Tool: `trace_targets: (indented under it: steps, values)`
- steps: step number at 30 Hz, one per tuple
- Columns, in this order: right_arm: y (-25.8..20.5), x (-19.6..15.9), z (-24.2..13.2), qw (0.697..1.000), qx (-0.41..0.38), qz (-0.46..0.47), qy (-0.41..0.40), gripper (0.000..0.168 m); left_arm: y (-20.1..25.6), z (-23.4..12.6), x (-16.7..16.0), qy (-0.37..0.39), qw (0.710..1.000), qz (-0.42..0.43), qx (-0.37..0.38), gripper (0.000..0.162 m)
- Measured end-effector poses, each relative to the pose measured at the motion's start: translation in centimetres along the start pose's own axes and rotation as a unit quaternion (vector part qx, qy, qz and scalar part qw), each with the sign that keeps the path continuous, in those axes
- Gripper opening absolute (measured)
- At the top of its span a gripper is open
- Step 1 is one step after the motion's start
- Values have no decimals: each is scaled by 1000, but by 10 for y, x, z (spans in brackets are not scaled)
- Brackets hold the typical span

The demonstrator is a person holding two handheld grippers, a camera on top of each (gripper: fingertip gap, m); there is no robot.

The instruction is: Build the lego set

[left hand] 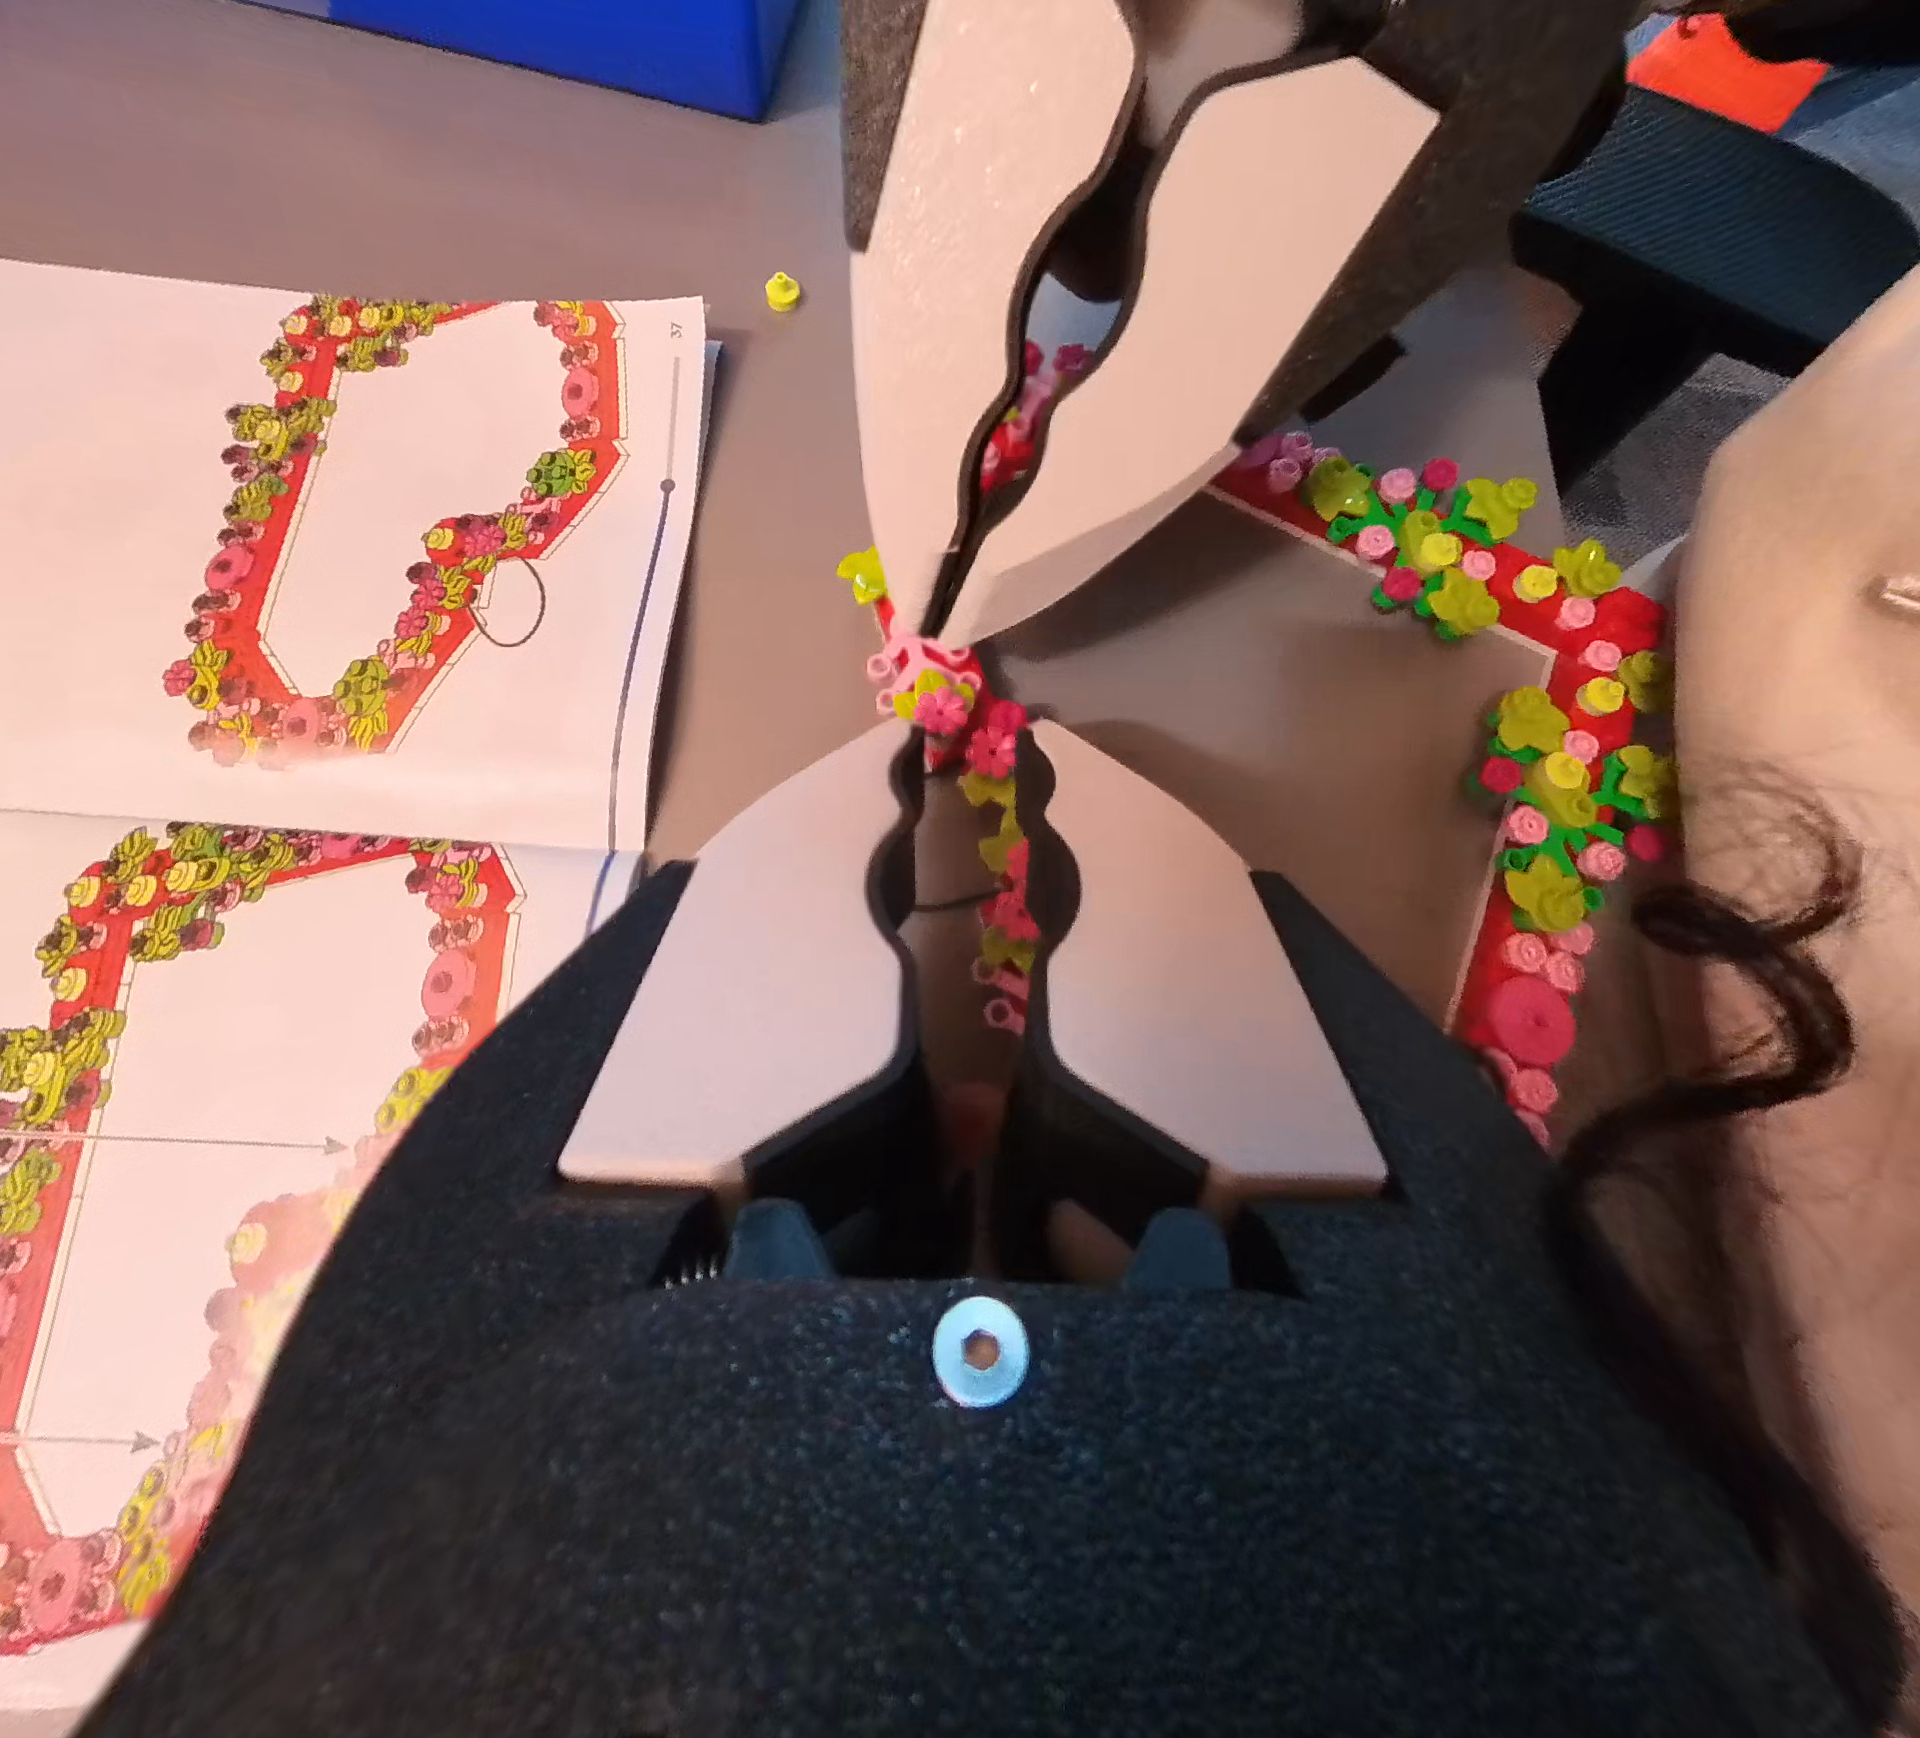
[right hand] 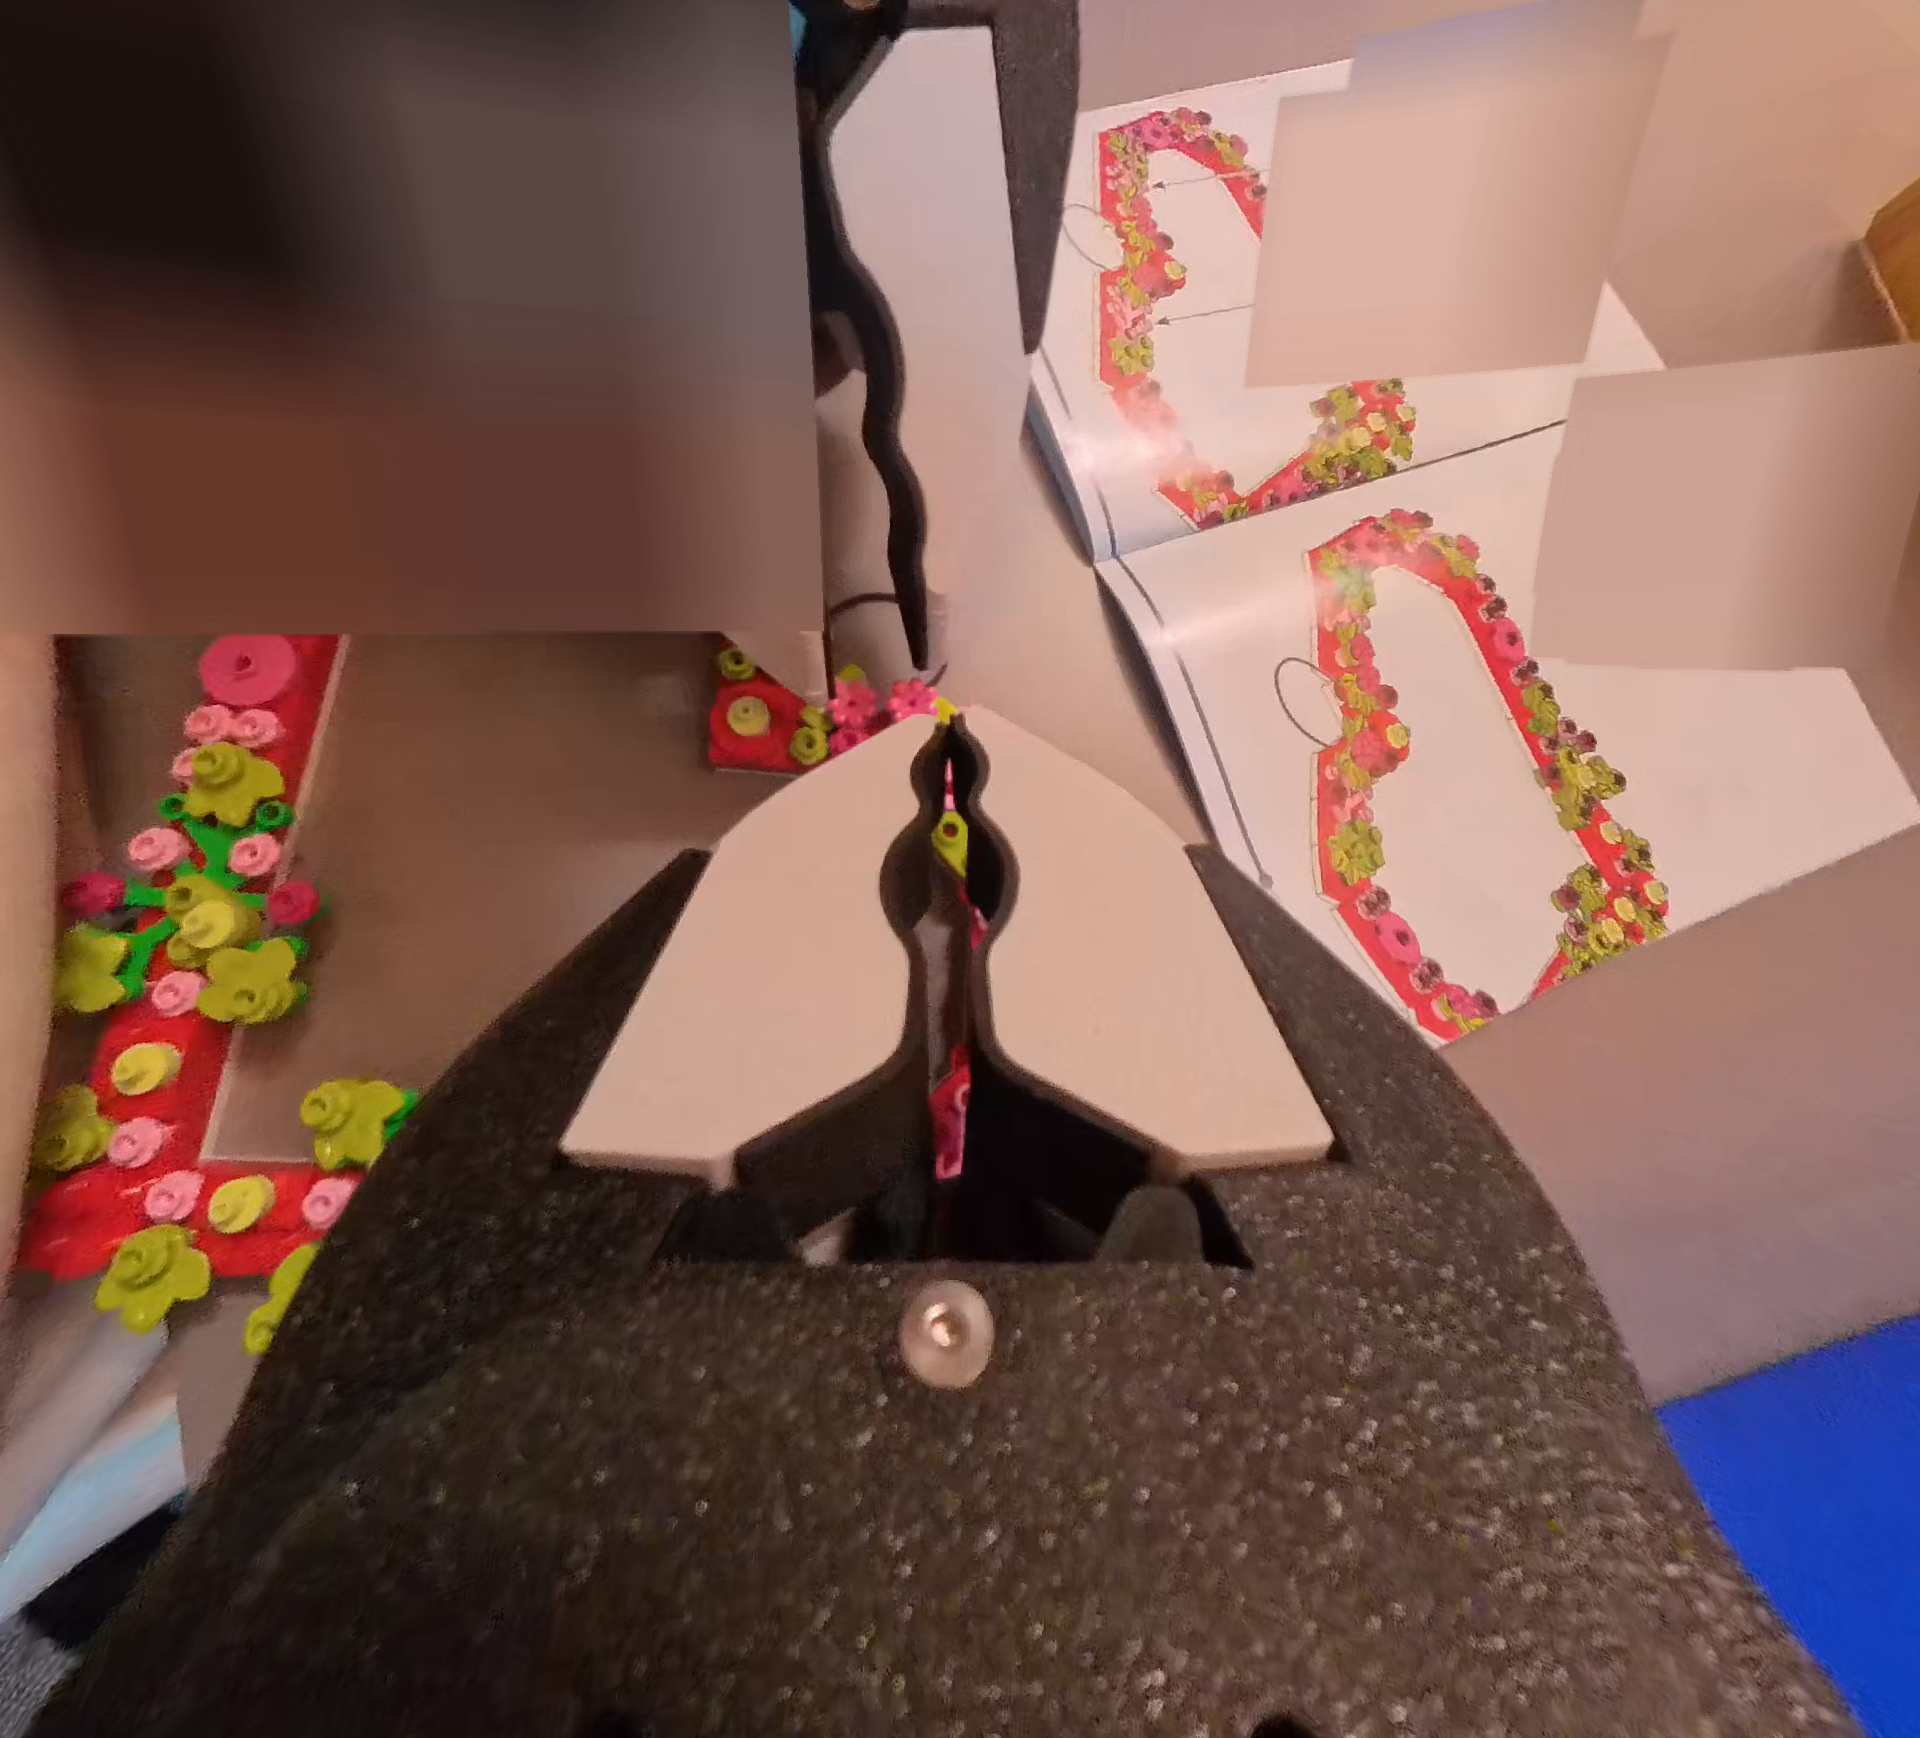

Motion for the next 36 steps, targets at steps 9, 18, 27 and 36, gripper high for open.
trace_targets:
  steps: [9, 18, 27, 36]
  values:
    - [-2, 0, 5, 999, 26, -10, -19, 2, 4, -6, -13, -29, 1000, -1, 5, 33]
    - [-5, 6, 11, 993, 104, -12, -60, 15, 11, -17, -22, -29, 998, -30, 53, 49]
    - [-7, 2, 16, 975, 136, -94, -146, 11, 8, -11, -31, -57, 995, -78, 21, 38]
    - [-6, 1, 15, 957, 164, -153, -185, 10, 8, -11, -32, -59, 995, -70, 31, 34]
Point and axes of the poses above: each gripper's, where its closed fingertips meet, z out along the fingers, x out of its top, y = z × x across the jaws, the point moved 2 cm from there along -z, back along the fingers, and after that the axes turned 5 degrees about z, right-handed, at the moved point
